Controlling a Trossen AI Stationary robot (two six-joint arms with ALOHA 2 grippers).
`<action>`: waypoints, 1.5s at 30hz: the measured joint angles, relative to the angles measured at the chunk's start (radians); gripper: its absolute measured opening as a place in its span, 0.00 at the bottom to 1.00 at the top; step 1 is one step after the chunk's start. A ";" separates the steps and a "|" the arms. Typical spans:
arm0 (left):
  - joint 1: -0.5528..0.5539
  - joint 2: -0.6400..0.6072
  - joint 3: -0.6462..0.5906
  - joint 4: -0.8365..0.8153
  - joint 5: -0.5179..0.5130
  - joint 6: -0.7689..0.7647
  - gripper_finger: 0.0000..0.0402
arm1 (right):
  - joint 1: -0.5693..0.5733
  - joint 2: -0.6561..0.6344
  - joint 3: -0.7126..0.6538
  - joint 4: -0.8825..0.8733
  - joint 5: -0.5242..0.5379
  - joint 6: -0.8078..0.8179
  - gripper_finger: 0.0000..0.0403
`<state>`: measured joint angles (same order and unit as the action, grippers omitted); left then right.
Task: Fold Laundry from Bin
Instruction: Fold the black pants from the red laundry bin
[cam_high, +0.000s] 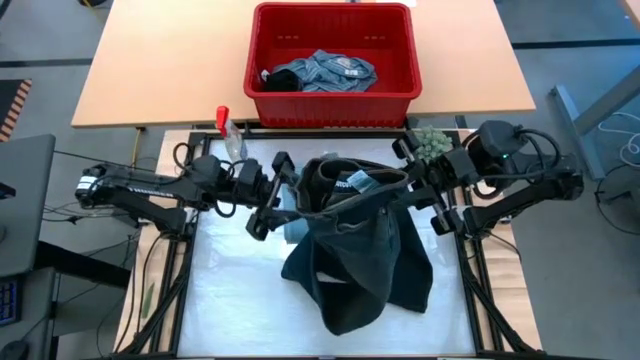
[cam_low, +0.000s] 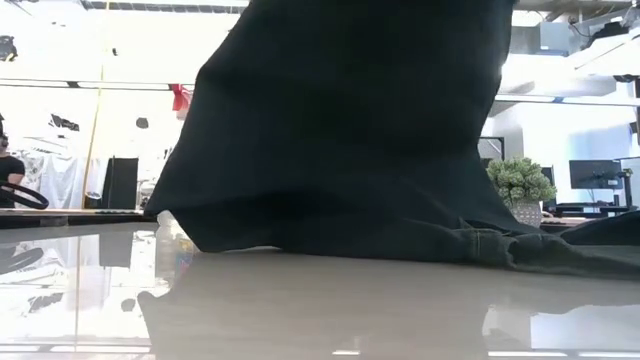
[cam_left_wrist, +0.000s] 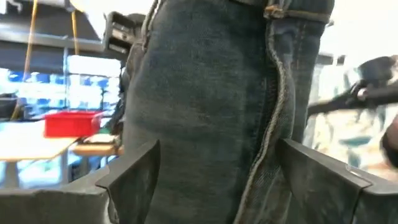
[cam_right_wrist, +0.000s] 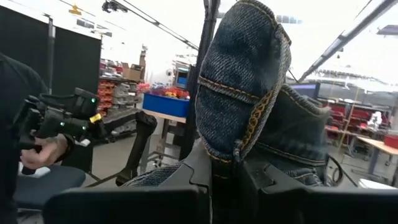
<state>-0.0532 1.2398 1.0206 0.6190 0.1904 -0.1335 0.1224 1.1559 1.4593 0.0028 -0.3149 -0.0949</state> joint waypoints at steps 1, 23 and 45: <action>0.002 -0.012 0.000 -0.031 -0.013 0.017 0.78 | -0.003 0.000 0.000 -0.004 0.003 0.001 0.14; 0.057 -0.073 0.000 -0.150 -0.060 0.036 0.78 | -0.035 0.028 0.000 -0.076 0.057 0.014 0.14; 0.055 0.011 0.176 -0.129 -0.066 0.159 0.02 | -0.048 0.016 0.002 -0.076 0.047 0.207 0.47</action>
<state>0.0017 1.2503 1.1965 0.4903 0.1249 0.0254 0.0745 1.1723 1.4612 -0.0729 -0.2675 0.1122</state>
